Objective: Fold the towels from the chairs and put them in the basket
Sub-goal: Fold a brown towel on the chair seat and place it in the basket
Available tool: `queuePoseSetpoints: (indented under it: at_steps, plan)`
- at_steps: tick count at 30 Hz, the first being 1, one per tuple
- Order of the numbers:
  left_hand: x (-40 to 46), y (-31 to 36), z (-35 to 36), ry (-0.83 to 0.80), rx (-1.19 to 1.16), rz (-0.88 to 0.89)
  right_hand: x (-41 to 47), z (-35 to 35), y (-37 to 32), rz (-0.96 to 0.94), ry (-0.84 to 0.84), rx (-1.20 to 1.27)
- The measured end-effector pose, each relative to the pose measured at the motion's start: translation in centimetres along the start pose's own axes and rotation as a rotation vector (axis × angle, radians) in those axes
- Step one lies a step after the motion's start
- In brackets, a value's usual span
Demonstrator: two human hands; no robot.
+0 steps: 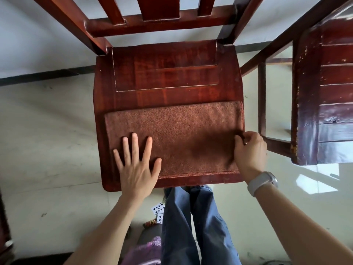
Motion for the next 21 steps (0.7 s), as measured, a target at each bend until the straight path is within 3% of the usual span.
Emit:
queuePoseSetpoints:
  at_steps: [6,9,13,17,21]
  plan:
    - [0.1,0.1,-0.3,-0.043,0.009,-0.001,0.7,-0.4,-1.2,0.085,-0.168,-0.107]
    - [0.2,0.0,-0.5,-0.06,0.008,-0.001,0.6,-0.8,-1.4,0.039,-0.151,-0.104]
    - [0.3,-0.1,-1.1,-0.101,-0.034,-0.005,0.2,-1.6,-1.4,0.094,-0.193,0.184]
    - [0.4,0.2,-2.1,-0.098,-0.163,-0.035,-0.5,-3.2,-2.6,0.208,-0.494,0.565]
    - [0.9,-0.5,-3.8,0.031,-0.537,-0.194,-3.0,-4.3,-6.4,0.046,-0.696,0.699]
Point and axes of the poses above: each hand's wrist, its own x-axis towards the middle knuckle, its own z-axis out of the palm, y = z × x, the point moved 2 cm from there along x, towards the middle knuckle, and after that the axes turned 8 degrees about y, right-handed, at the moved point
